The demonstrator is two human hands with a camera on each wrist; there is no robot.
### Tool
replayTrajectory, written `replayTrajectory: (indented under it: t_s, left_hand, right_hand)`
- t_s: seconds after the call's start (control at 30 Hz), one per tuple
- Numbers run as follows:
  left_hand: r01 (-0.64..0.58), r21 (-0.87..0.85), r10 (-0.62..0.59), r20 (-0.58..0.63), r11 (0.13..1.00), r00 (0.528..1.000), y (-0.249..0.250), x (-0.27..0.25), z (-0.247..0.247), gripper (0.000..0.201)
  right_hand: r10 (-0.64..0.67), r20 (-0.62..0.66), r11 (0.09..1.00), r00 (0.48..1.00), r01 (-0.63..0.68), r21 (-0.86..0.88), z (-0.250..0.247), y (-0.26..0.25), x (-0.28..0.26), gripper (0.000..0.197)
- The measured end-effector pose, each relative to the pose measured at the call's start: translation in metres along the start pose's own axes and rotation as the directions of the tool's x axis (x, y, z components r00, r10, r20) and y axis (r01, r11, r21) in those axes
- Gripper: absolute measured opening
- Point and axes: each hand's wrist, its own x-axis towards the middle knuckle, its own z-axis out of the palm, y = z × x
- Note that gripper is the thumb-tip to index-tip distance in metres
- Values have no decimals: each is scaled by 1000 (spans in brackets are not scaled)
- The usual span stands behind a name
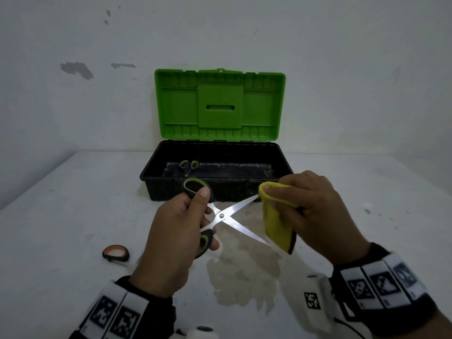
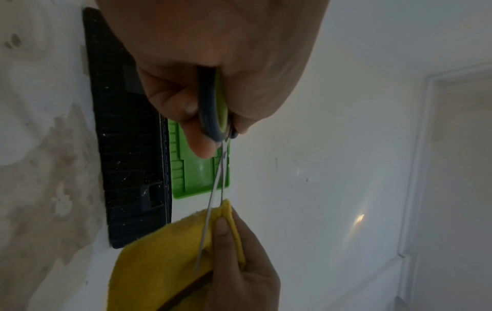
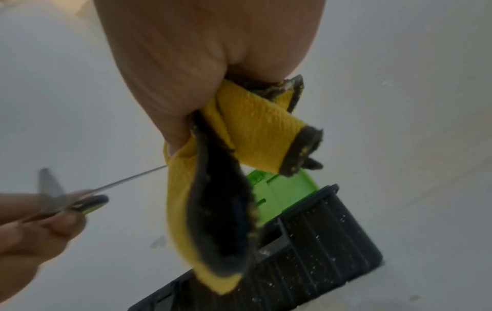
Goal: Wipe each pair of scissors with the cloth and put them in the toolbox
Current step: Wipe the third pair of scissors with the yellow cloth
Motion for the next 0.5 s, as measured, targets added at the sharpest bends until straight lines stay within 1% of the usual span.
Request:
replayTrajectory:
  t_s: [0.1,0.17,0.2,0.27,0.33,0.37,0.43,0.5]
  left_hand:
    - [-44,13,45,-22,999,999,-1,1,0,37]
    - [-107,65,109,-29,992,994,-1,1,1,36]
    - [-138,88,140,-24,987,990,-1,1,3,36]
    - [-196,117,198,-7,974,980,0,0,7,36]
    - [-257,147,257,17,955,966,0,-1,10,36]
    - [-286,165,286,27,944,958,0,-2,10,36]
    - [-317,177,317,32,932,948,0,-3,8,36]
    - [-318,176,318,29,932,948,2,-3,4,36]
  right_hand:
    - [149,-39,988,988,-147,41,-12,2,6,23]
    - [175,-32,982,984,-172,82,-18,-7,12,23]
    - [153,-9,984,988,-152,90,-19,-15,15,23]
    - [66,70,995,995,-71,71,-15,-34,22,25]
    - [-24,170,1000,985,22,12,-3,-48,25,25]
    - [-46,202,998,978,52,-21,3,-52,25,24]
    - [-66,205,995,977,80,-62,11,-55,24,22]
    - [-75,169,994,983,87,-63,12,-49,22,18]
